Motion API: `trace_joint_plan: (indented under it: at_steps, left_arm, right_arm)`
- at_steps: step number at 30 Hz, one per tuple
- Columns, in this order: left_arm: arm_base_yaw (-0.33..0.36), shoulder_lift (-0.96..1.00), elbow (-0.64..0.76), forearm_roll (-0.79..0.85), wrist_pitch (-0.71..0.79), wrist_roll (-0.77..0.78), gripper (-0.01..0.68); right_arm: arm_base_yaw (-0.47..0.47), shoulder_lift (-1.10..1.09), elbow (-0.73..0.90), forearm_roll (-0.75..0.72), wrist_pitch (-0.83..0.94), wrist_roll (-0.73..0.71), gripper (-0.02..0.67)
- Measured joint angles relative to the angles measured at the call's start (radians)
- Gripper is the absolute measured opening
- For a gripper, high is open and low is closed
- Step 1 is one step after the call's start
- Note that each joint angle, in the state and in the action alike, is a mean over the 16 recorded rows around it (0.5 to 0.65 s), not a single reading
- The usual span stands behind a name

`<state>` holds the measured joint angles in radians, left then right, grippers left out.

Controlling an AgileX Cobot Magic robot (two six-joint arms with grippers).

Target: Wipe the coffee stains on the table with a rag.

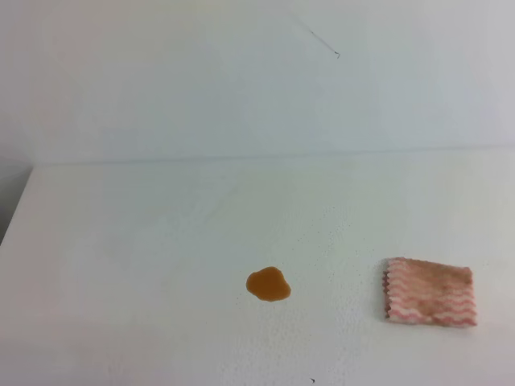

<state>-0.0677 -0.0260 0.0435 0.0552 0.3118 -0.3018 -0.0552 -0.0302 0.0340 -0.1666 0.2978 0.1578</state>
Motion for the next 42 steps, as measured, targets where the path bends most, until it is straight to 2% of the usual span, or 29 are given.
trace_joint_plan:
  at_steps: [17,37,42]
  left_arm:
    - [0.000,0.000,0.000,0.000,0.000,0.000,-0.003]
    - [0.000,0.000,0.000,0.000,0.000,0.000,-0.003]
    - [0.000,0.000,0.000,0.000,0.001,0.000,-0.003]
  right_arm:
    - [0.000,0.000,0.000,0.000,-0.030,0.000,-0.004]
    - [0.000,0.000,0.000,-0.004,-0.209,0.000,-0.004]
    - [0.000,0.000,0.000,-0.004,-0.310,0.000,-0.004]
